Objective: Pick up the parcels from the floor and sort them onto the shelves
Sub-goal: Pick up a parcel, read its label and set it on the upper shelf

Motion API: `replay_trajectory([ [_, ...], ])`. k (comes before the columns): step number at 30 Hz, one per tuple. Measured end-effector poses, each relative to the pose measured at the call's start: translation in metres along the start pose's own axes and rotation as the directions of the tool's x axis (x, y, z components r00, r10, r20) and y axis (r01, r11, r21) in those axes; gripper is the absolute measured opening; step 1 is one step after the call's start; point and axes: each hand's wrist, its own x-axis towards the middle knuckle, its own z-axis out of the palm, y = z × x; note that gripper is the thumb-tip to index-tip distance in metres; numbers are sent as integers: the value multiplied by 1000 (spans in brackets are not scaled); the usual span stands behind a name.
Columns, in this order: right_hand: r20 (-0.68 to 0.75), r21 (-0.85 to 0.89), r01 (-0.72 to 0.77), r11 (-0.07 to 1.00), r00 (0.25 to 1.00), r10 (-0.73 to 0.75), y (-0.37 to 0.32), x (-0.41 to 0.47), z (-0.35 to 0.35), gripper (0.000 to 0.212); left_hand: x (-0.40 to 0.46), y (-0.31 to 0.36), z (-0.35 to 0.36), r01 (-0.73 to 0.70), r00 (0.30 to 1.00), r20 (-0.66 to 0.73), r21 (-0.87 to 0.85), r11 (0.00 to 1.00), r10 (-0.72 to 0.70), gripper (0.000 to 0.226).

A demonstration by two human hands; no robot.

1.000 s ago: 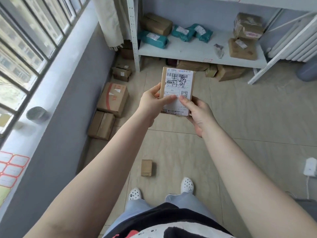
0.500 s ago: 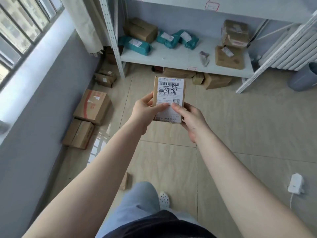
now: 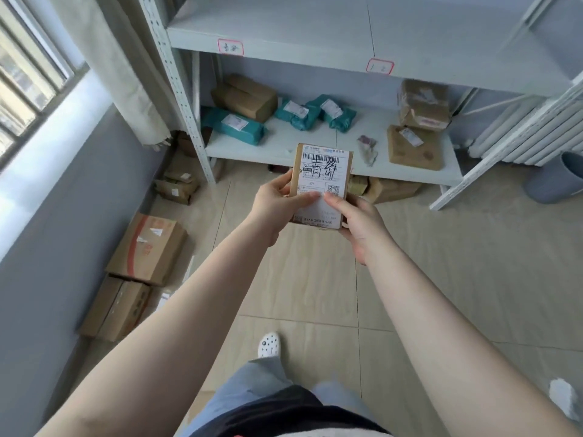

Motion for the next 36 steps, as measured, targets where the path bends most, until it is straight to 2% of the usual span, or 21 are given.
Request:
replay_trajectory([
  [5,-24,38,15,999,1000,-15,-34,63,5,12,62,40,5,-21,1000,16,28,999,21,53],
  [11,1,21,32,999,999,-32,-71,149,12,22,142,71,8,-4,999,-45,24,1000,5,52],
  [15,19,-7,17,1000,1000,-17,-99,213,19,16,199,99,8,-8,994,-105,18,1000,10,54],
  [25,111,-36,74,997,991,-70,-187,345,41,19,320,175,1,-129,980,-149,12,992,129,50],
  [28,100,-24,89,996,991,-86,-207,379,49,14,357,196,-4,-142,981,-134,-3,990,141,48],
  [32,48,-25,125,992,991,-123,-232,428,59,21,416,223,-10,-149,985,-90,-8,989,148,55],
  [36,-16,-1,156,988,988,-156,-257,474,71,17,475,253,-18,-180,983,-30,19,983,180,57],
])
